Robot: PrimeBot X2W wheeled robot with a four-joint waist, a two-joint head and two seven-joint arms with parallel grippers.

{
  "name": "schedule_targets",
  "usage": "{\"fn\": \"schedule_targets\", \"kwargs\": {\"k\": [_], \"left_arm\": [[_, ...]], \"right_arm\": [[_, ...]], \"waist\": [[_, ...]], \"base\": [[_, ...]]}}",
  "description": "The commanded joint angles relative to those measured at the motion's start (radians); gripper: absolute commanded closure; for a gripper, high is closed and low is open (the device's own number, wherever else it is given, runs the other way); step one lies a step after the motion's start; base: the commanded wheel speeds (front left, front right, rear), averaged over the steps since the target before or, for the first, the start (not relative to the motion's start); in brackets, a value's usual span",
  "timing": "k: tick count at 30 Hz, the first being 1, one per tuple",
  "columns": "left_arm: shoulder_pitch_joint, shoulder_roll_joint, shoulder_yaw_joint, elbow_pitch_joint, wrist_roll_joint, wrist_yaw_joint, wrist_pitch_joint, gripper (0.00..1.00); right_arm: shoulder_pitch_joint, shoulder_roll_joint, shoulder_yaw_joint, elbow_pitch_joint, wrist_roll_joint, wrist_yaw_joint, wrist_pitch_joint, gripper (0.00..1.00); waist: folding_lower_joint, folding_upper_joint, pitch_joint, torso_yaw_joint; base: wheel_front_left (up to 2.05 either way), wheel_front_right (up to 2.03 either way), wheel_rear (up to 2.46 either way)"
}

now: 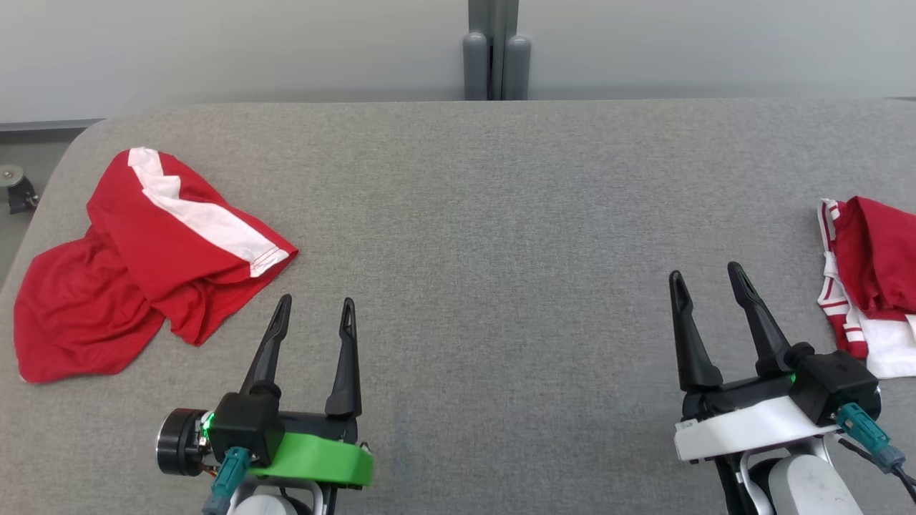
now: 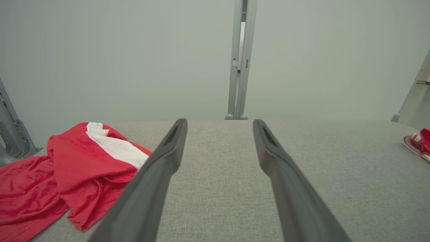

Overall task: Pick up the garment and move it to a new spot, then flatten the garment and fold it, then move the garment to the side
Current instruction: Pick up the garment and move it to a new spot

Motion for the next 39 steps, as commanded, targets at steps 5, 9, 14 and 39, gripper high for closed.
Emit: {"fn": "schedule_targets", "kwargs": {"k": [5,9,14,39], "left_arm": [[-0.017,0.001,0.0,-0.002,-0.007,0.01,0.0,0.0],[-0.018,0.001,0.006,-0.003,-0.011,0.013,0.0,0.0],[-0.017,0.001,0.007,-0.004,-0.018,0.015,0.0,0.0],[0.011,0.001,0.027,-0.018,-0.045,0.04,0.0,0.0]], "right_arm": [[-0.003,0.0,0.024,0.006,-0.002,-0.002,0.0,0.0],[-0.008,-0.001,0.039,0.013,-0.008,-0.002,0.0,0.0],[-0.012,-0.001,0.063,0.028,-0.014,-0.002,0.0,0.0],[-0.022,-0.002,0.127,0.061,-0.023,-0.002,0.0,0.0]], "waist": [[0.0001,-0.0001,0.012,0.081],[0.0001,-0.0001,0.012,0.144],[0.0001,-0.0001,0.011,0.234],[0.0001,-0.0001,0.013,0.448]], "base": [[0.0,0.0,0.0],[0.0,0.0,0.0],[0.0,0.0,0.0],[0.0,0.0,0.0]]}}
